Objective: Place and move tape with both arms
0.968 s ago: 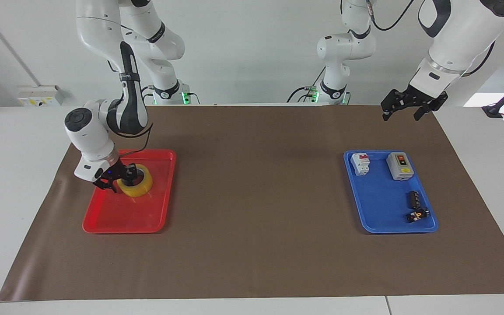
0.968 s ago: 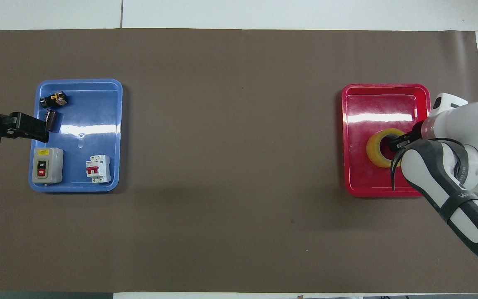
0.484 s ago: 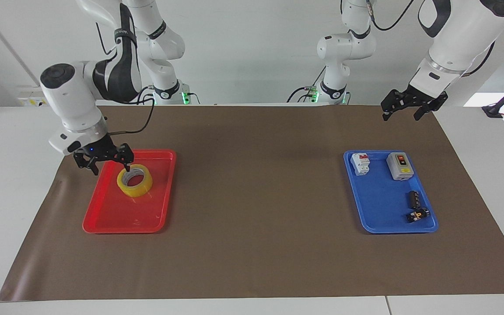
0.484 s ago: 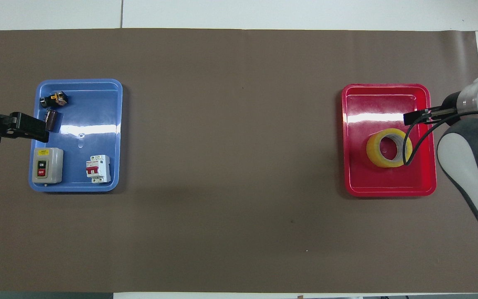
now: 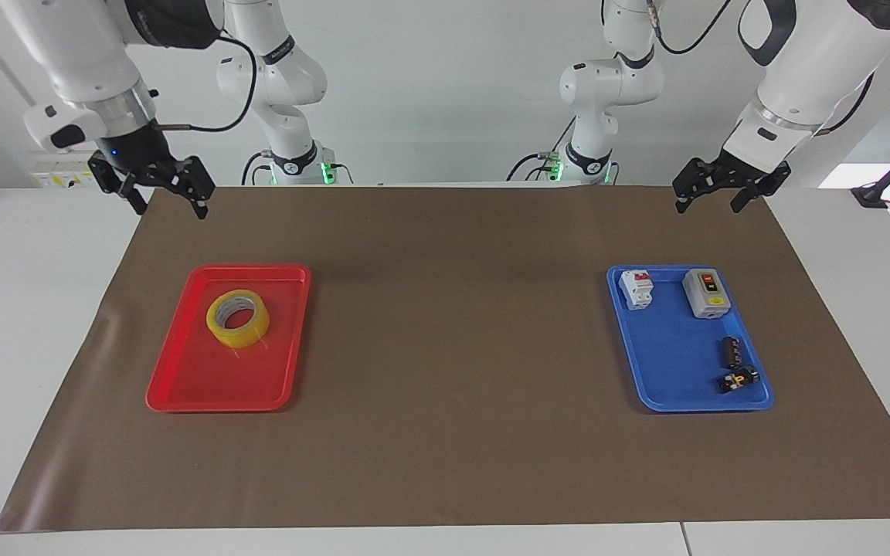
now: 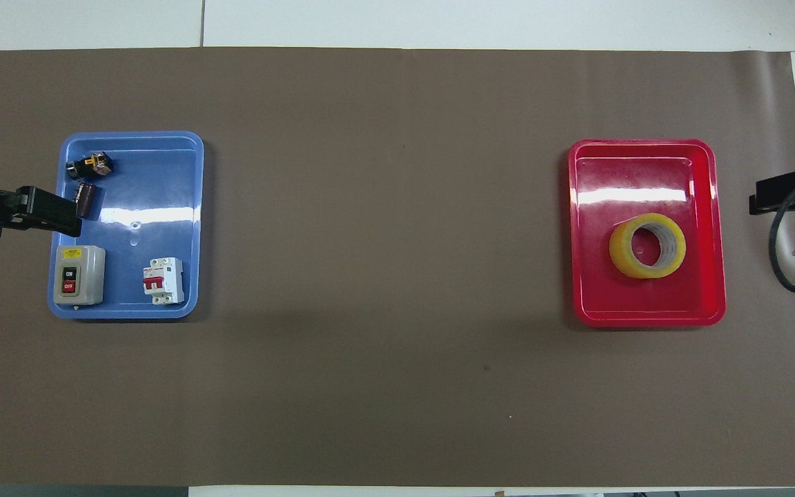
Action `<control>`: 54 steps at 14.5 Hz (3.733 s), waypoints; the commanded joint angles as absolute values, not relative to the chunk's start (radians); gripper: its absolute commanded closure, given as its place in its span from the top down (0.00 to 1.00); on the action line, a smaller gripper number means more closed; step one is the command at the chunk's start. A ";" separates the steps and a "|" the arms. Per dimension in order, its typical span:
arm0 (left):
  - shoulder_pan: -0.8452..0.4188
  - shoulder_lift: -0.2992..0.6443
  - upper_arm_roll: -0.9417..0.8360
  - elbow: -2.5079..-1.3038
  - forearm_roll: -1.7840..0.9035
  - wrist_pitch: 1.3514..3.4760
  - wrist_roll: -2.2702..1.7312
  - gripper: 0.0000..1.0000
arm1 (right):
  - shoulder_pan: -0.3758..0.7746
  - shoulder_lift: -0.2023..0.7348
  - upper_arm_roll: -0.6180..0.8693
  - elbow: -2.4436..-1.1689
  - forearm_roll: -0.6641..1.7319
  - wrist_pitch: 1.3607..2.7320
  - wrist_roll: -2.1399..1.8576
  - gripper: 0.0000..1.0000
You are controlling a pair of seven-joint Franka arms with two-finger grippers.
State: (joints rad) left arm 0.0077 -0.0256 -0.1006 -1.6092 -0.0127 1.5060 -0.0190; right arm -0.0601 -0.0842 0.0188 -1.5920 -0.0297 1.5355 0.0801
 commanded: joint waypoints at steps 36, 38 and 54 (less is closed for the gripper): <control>0.018 -0.044 -0.104 -1.621 -0.012 1.513 -0.012 1.00 | -0.015 -0.101 0.026 -1.594 -0.025 1.448 0.098 1.00; 0.018 -0.044 -0.106 -1.621 -0.012 1.513 -0.012 1.00 | -0.017 -0.101 0.026 -1.595 -0.023 1.454 0.098 1.00; 0.020 -0.044 -0.106 -1.621 -0.012 1.513 -0.012 1.00 | -0.017 -0.101 0.026 -1.595 -0.023 1.459 0.095 1.00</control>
